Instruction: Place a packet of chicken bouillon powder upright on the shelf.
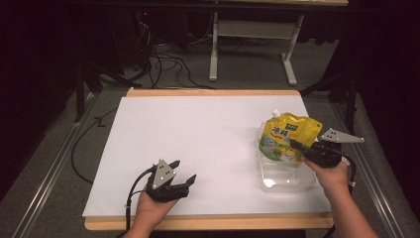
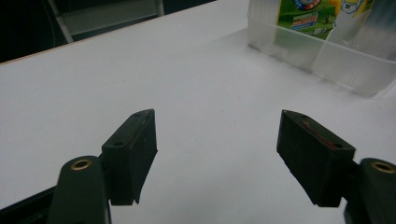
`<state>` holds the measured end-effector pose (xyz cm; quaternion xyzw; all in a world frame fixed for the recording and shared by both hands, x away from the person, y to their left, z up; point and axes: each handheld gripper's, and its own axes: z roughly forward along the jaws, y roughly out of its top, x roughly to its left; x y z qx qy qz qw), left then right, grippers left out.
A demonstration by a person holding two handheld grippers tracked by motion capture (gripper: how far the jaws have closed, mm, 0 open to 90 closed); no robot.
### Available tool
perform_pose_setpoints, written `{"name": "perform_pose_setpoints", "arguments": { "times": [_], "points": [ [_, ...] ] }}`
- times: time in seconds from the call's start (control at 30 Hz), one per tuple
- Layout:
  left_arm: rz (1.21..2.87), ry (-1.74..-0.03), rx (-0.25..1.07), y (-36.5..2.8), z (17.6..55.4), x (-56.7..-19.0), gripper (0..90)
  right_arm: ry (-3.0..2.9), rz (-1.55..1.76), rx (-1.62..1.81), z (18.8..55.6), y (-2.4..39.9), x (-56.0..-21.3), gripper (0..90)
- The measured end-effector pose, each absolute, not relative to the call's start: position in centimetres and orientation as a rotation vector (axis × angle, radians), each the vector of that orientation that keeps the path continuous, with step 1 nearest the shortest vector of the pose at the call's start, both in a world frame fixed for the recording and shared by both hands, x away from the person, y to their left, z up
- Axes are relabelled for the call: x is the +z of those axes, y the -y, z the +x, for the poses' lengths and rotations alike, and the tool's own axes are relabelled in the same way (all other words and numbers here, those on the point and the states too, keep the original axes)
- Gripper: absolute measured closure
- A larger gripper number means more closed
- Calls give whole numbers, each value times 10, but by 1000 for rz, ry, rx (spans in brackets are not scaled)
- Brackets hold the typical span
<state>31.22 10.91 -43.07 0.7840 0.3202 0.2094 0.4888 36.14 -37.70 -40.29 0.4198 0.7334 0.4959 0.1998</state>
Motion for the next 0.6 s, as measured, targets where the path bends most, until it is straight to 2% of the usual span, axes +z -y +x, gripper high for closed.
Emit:
{"name": "perform_pose_setpoints", "arguments": {
  "times": [0.13, 0.37, 0.5, 0.6],
  "points": [
    [1906, -776, 511, -109, 312, -430, 293, -2041, 1177, 1374, 362, 377, -403, 774],
    [1898, -773, 509, -110, 311, -430, 293, -2027, 1205, 1395, 363, 380, -402, 540],
    [1900, -768, 508, -109, 311, -430, 293, -2003, 1209, 1404, 363, 379, -399, 324],
    [1899, -766, 510, -109, 310, -429, 292, -1969, 1211, 1412, 362, 379, -397, 226]
  ]
}}
